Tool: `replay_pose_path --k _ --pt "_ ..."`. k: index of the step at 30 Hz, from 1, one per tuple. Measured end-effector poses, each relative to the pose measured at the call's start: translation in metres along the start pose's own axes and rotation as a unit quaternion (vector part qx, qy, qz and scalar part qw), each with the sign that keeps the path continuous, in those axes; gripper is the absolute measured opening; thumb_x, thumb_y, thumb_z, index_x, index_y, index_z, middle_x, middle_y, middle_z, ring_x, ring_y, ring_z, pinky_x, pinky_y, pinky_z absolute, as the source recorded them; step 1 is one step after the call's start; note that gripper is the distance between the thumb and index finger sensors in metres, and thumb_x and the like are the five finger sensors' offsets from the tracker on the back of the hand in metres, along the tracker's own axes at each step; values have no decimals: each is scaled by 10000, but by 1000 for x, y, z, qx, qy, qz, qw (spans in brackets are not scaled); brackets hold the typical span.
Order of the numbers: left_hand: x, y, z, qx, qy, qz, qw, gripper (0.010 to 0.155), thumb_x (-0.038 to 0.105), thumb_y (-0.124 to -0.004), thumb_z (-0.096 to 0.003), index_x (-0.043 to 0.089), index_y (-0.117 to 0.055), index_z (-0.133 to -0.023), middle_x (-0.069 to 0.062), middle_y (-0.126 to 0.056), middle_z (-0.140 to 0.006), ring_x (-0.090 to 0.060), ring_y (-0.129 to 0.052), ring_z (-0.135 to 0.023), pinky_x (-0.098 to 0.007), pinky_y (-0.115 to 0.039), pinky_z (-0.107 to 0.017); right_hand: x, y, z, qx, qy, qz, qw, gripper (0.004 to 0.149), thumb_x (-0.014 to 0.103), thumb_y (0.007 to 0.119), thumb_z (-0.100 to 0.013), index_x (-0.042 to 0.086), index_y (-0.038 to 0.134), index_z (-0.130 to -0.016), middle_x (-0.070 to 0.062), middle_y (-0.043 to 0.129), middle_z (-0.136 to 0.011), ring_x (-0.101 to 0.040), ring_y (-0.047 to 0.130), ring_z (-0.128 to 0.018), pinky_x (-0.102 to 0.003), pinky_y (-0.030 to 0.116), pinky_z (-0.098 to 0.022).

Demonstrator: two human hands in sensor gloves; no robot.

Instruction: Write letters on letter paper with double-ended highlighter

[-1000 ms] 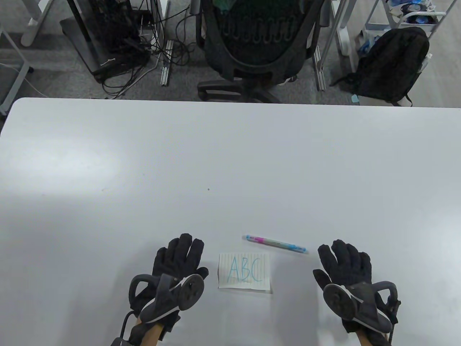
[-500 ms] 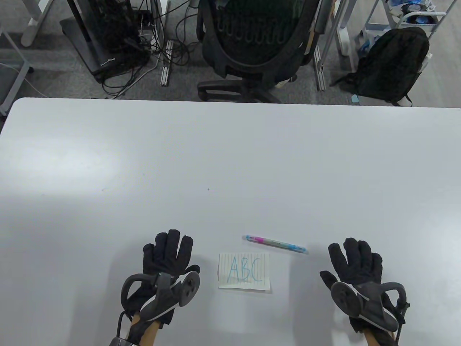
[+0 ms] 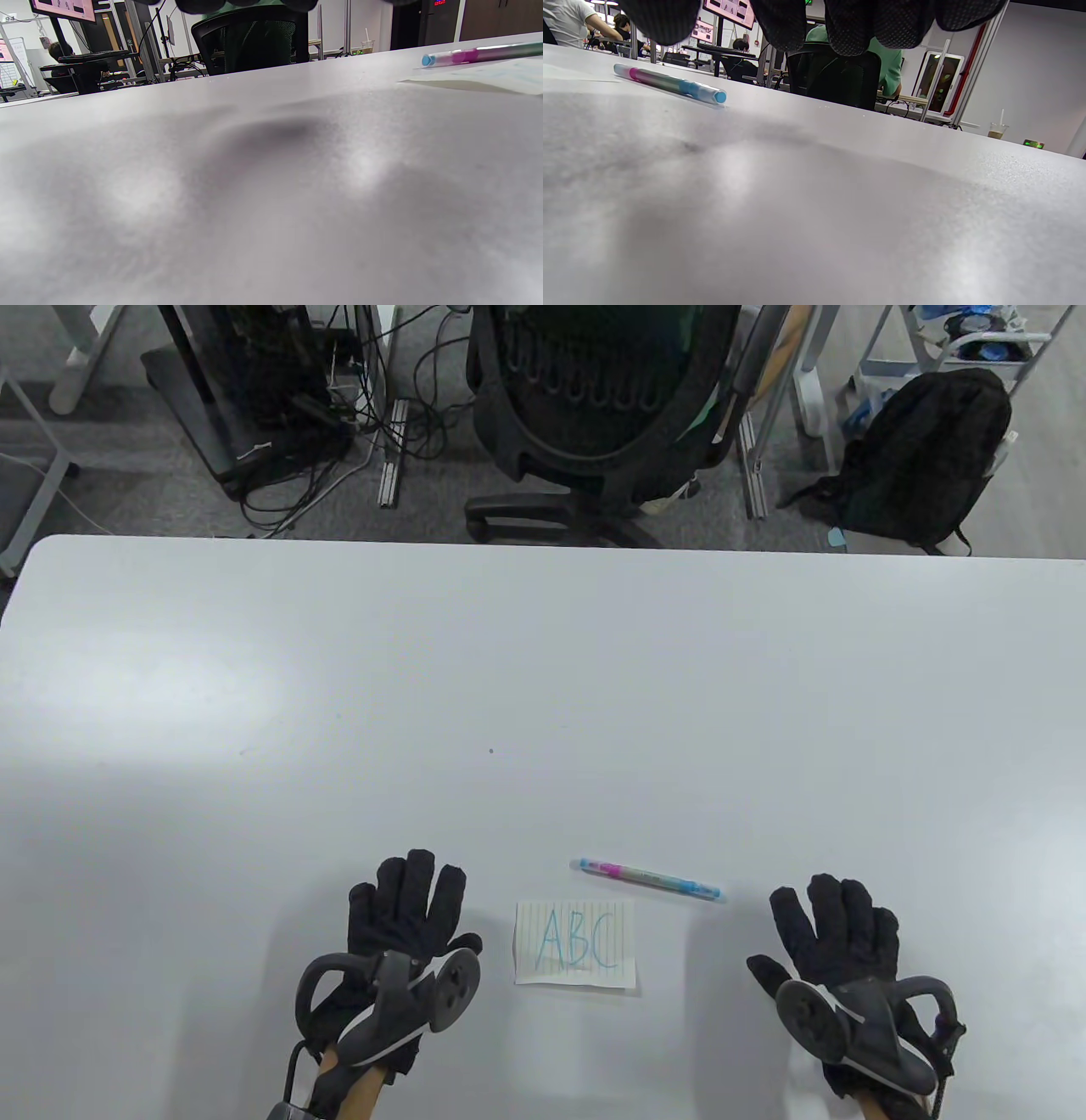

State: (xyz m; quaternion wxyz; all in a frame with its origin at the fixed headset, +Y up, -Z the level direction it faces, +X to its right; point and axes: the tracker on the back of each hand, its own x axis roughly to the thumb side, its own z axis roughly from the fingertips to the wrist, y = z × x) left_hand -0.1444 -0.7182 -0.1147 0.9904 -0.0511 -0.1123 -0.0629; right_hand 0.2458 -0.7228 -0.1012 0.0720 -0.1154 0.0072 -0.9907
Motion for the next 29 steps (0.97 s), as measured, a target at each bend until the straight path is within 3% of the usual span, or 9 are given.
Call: replay_pose_path --k 29 --pt "-2 2 2 11 3 -5 1000 736 559 -515 -589 199 -350 -1209 -187 -295 -1268 -469 -405 -1169 -674 -447 -819 -1 -6 0 -14 1 -12 1000 742 538 592 -547 115 478 -1147 -395 476 -1122 -666 483 -968 -765 477 -652"
